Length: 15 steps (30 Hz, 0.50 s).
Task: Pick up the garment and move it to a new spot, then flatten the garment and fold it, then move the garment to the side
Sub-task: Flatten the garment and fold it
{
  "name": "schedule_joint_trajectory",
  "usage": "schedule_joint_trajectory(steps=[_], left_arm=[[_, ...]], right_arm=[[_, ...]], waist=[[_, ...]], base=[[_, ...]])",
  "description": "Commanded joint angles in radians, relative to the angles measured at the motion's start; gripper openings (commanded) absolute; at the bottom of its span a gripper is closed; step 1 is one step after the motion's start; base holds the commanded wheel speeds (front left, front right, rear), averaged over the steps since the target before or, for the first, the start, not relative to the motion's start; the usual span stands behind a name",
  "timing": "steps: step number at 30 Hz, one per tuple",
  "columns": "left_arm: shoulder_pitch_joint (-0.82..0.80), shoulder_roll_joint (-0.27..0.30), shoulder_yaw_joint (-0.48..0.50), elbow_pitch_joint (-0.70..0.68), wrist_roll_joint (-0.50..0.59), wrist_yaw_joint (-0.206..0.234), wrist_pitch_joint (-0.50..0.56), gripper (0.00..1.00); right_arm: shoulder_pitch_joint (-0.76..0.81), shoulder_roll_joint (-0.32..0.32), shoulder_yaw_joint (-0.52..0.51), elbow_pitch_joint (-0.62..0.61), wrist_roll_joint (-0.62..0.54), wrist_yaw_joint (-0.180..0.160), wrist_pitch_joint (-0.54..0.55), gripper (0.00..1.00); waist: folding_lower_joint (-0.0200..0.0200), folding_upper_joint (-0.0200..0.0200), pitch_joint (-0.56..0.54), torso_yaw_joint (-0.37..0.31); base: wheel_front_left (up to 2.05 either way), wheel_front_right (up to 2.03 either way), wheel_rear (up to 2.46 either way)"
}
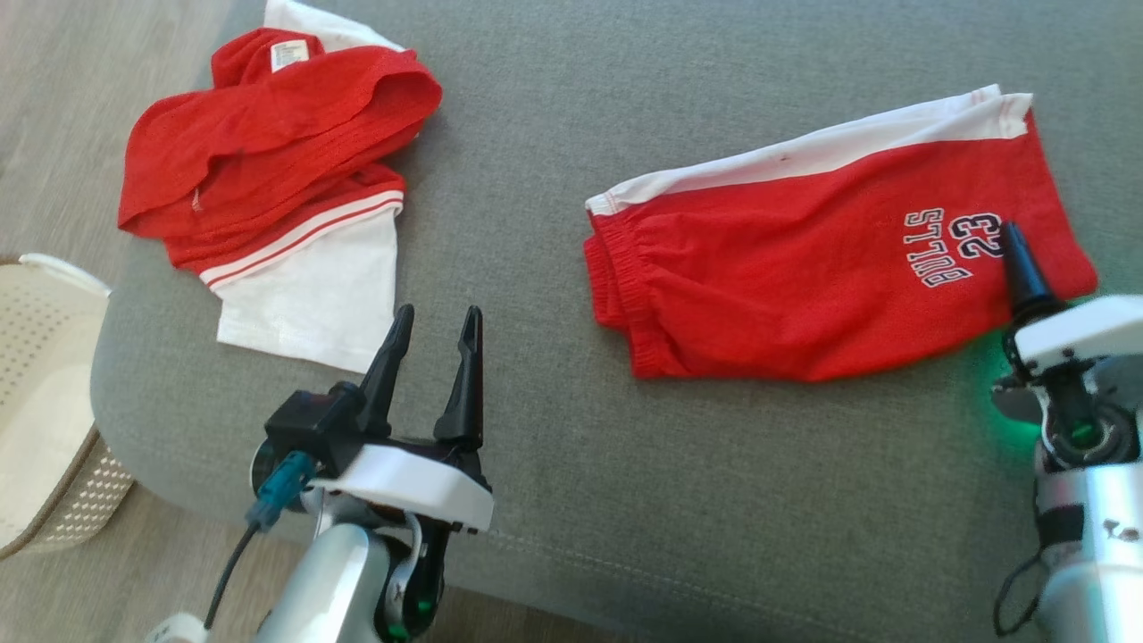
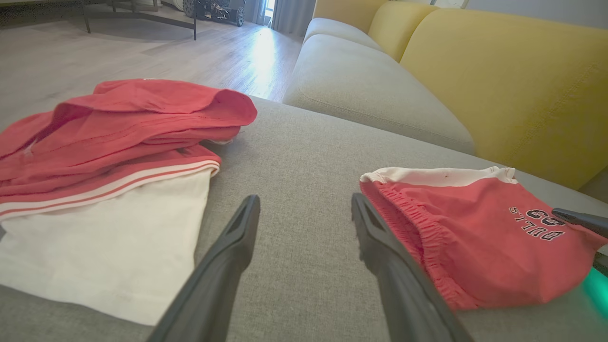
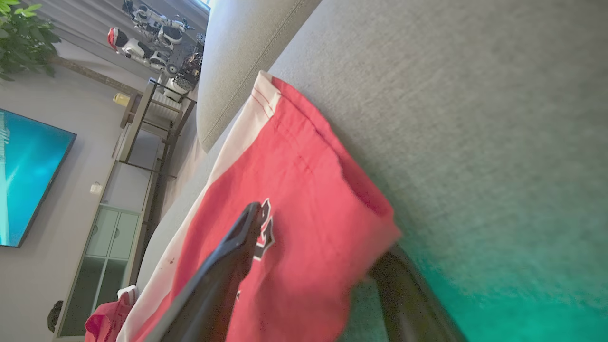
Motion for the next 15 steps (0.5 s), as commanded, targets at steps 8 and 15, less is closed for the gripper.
schedule_joint_trajectory(steps=[8,15], left_arm=[[-0.053,0.002,0.009,-0.041,-0.016,0.015,-0.006,1.00],[-0.057,0.002,0.004,-0.040,-0.019,0.019,-0.006,1.00]], right_arm=[[-0.064,0.035,0.051,0.067,-0.031,0.000,0.081,1.00],[-0.099,0.036,0.058,0.096,-0.059,0.000,0.085,0.00]], waist=[[0.0000,0.0000,0.017,0.023],[0.0000,0.0000,0.018,0.029]], base=[[0.00,0.00,0.00],[0.00,0.00,0.00]])
